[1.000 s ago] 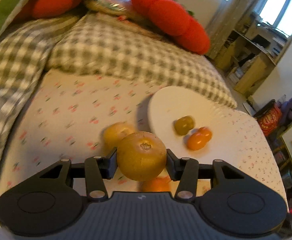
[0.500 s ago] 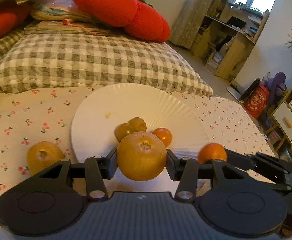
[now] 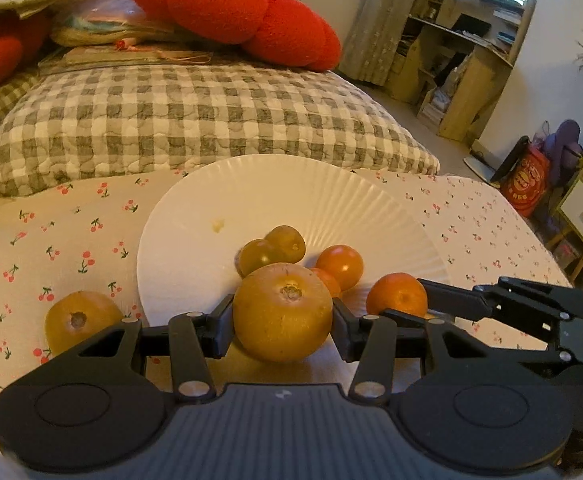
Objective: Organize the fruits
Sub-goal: 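Open both tools to release the fruits onto the white plate, then move both open tools back over the remaining fruits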
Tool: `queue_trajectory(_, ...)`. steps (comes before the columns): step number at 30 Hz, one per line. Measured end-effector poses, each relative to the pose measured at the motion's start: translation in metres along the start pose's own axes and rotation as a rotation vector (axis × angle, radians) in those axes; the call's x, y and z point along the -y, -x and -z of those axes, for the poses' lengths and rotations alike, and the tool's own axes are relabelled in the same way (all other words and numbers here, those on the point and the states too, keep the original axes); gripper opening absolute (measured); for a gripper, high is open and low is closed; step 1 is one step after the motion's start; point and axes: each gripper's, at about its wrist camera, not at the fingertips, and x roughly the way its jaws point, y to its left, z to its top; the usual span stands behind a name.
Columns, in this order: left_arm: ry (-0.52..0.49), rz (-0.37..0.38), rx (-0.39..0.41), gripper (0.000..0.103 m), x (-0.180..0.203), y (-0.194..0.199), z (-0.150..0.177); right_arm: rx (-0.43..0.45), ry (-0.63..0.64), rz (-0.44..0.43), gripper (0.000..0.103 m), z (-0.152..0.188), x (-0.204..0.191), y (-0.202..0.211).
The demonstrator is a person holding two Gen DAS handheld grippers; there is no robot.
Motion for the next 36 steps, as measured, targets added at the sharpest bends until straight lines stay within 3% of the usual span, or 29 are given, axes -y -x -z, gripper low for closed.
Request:
queue_trajectory(8,0.011,0.01,0.028,0.052,-0.005,0.006,-0.001,0.017,-0.023,0.007,0.033,0.001,0.003,0.002)
queue_trajectory(22,0.091,-0.042,0.077,0.059,-0.034,0.064,-0.003,0.043,-0.08,0.02,0.041,0.003,-0.003,0.041)
queue_trajectory(29,0.151,-0.11,0.062,0.064,-0.055,0.093,0.008,0.04,-0.087,0.006,0.055,0.012,-0.02,0.058)
queue_trajectory(32,0.146,-0.129,0.055,0.066,-0.057,0.105,0.017,0.039,-0.091,-0.006,0.068,0.019,-0.03,0.065)
queue_trajectory(36,0.125,-0.16,0.032,0.072,-0.062,0.121,0.034,0.056,-0.067,-0.017,0.076,0.024,-0.048,0.076)
